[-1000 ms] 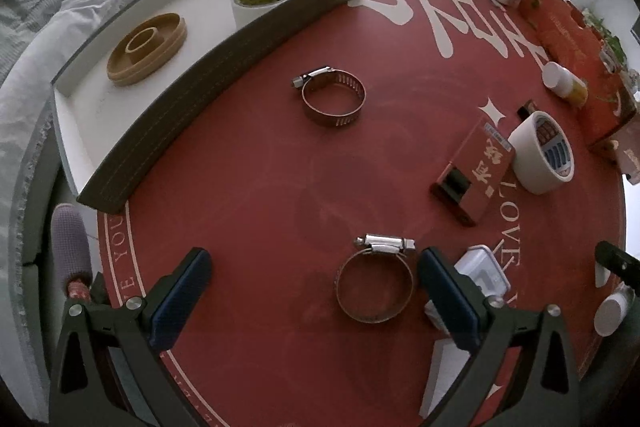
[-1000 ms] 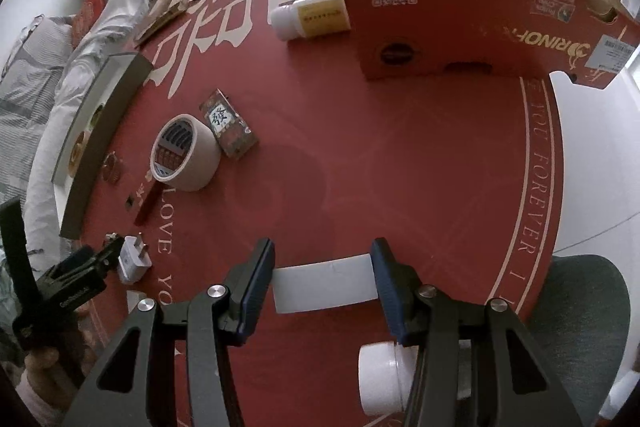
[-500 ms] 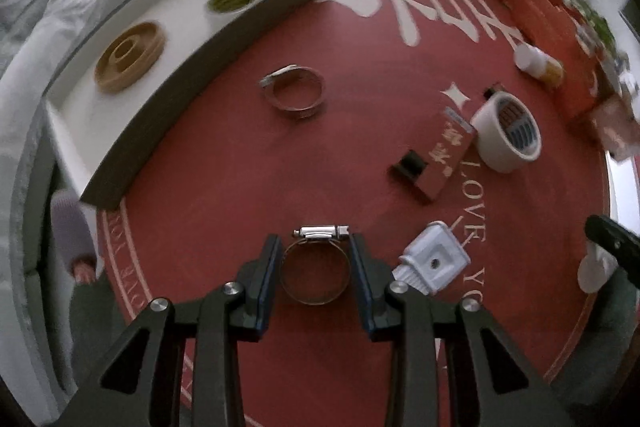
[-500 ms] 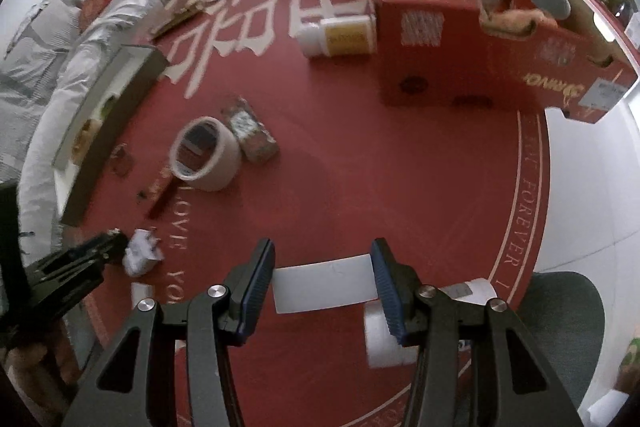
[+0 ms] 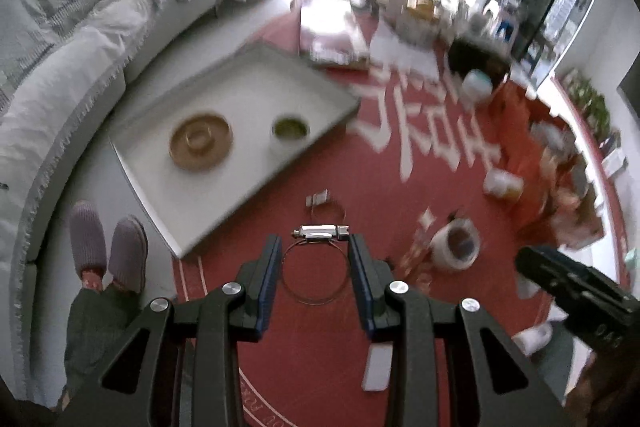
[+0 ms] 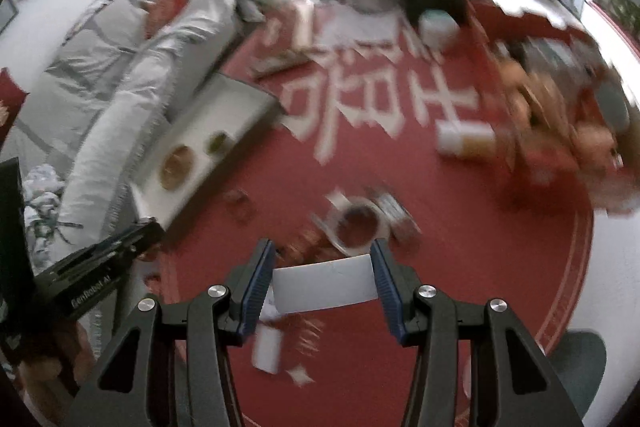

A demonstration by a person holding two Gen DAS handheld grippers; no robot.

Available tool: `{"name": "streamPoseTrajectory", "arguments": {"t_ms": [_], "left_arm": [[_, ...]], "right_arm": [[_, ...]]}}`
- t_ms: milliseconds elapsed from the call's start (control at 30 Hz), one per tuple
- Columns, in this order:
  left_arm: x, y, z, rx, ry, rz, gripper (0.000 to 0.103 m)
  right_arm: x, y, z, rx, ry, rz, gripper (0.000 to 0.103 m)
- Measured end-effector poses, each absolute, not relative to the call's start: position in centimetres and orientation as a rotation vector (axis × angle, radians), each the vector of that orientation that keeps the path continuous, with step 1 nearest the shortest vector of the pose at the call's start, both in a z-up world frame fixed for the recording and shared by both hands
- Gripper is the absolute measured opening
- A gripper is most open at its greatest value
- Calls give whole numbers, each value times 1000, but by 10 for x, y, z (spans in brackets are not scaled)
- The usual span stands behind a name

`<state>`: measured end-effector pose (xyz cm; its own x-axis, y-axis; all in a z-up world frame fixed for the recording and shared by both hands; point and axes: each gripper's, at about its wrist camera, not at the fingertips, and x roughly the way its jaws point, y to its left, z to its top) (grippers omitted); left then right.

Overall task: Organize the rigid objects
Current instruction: 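Carry the hose clamp and white block over the box lid with both tools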

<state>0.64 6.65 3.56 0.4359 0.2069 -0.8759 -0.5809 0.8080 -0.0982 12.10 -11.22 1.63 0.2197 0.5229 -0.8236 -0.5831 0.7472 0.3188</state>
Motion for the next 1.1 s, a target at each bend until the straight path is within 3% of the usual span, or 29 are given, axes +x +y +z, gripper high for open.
{"name": "streamPoseTrajectory", "arguments": {"t_ms": [300,567,833,1100], "left_arm": [[13,102,114,-431,825,556,37],[18,145,146,-421,736,665,36],[24,189,131,-462,743,738,37],[35,210,77,-502,842,773,37]], "right_arm": [[122,-38,98,-49,961,925,51],[122,25,141,-103,864,1020,51],[138,74,144,-130,848,1023,51],[155,101,94,-161,944,964,51]]}}
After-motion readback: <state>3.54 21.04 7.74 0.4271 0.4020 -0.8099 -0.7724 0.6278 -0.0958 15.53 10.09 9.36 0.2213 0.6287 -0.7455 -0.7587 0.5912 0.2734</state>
